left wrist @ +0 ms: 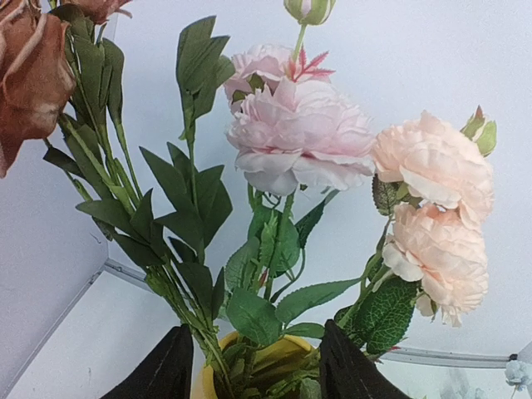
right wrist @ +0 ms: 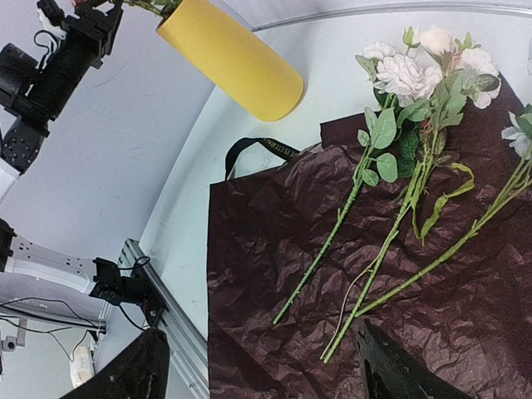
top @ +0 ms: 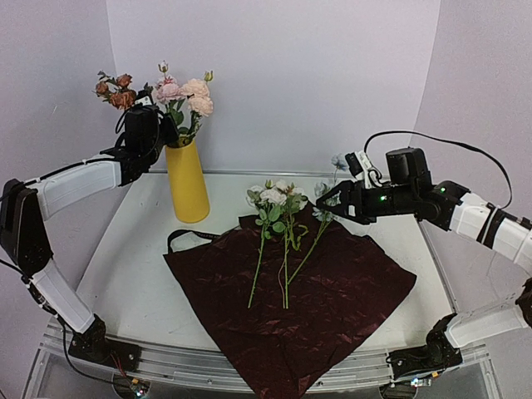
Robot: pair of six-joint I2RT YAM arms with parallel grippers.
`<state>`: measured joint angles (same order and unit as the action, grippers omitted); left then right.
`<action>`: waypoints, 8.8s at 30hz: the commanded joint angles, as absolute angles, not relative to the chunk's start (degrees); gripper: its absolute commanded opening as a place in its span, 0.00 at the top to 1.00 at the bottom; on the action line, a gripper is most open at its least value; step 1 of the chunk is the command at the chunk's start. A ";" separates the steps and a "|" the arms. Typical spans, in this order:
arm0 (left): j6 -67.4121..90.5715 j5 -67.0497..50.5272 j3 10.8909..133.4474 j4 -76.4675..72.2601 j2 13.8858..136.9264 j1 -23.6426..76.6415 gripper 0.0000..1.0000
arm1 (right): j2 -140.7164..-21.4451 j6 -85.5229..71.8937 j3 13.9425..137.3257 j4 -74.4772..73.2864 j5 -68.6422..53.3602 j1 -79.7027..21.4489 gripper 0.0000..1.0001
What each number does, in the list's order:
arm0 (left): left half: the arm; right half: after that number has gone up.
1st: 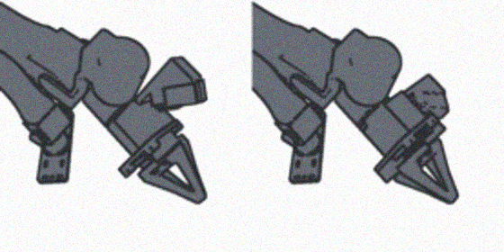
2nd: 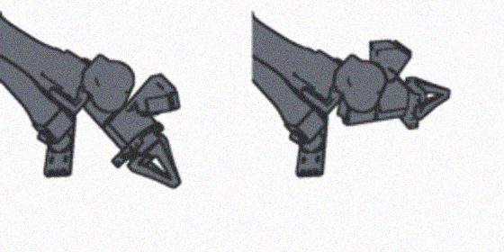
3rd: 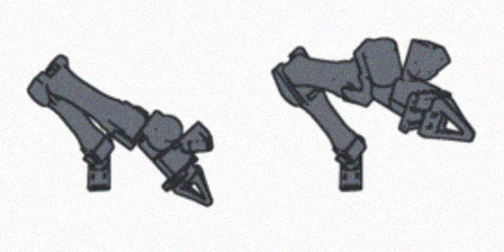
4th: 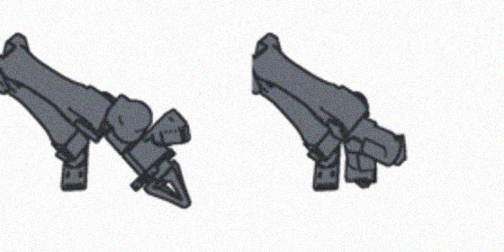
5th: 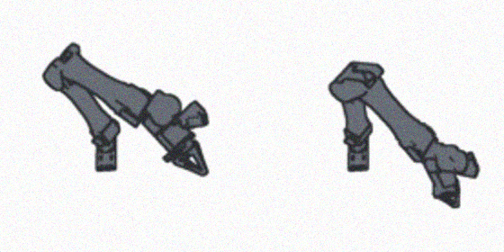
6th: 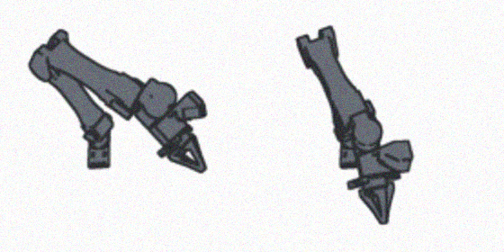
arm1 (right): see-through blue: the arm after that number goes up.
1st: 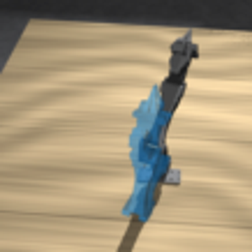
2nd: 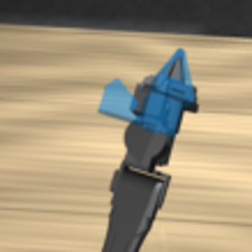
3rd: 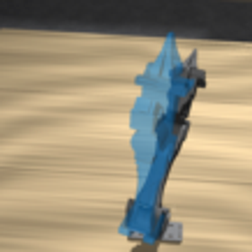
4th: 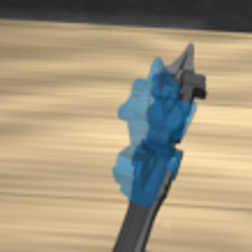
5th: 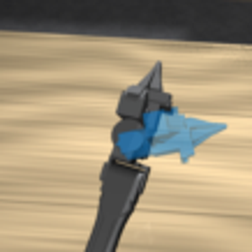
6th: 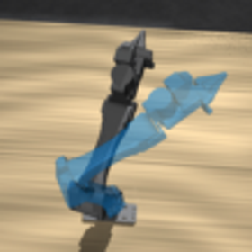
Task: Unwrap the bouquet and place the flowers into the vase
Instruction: Insert the fake flower into the vase, then pick up the fake flower from the wrapping paper.
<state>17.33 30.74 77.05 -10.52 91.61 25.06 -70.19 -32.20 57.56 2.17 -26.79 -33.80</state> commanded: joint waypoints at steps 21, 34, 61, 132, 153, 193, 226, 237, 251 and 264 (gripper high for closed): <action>17.62 29.65 73.27 -7.98 83.23 24.87 0.38 | -67.30 -33.51 55.55 3.14 -27.12 -33.93 0.22; 32.43 22.87 73.92 6.75 79.11 19.31 0.30 | -68.15 -33.16 56.49 3.21 -27.24 -33.93 0.22; 43.80 -9.75 82.77 -9.00 87.90 2.72 0.32 | -72.80 -29.67 61.05 2.99 -27.35 -33.93 0.21; 15.77 -3.63 71.56 -7.64 88.32 15.57 1.00 | -78.00 -28.86 66.21 -2.79 -31.08 -33.93 0.21; 22.22 -5.10 71.70 -0.69 82.96 15.60 0.30 | -79.38 -36.28 63.98 -4.47 -22.01 -33.94 0.21; 59.34 -16.69 55.13 22.02 78.10 27.86 0.00 | -96.09 -54.77 70.28 -17.04 -8.16 -28.88 0.40; 66.00 6.78 44.50 16.26 60.98 27.07 0.08 | -118.16 -55.23 84.63 -16.52 -8.89 -29.00 0.63; 65.74 5.87 43.46 16.26 58.93 27.07 0.09 | -121.37 -56.08 85.43 -16.52 -8.74 -28.94 0.71; 61.16 0.42 46.94 16.52 61.86 27.07 0.13 | -121.69 -56.46 86.78 -16.52 -6.62 -28.84 1.00; 54.21 -13.03 53.21 16.27 68.24 27.15 0.03 | -107.62 -52.24 82.89 -15.40 -0.16 -28.79 1.00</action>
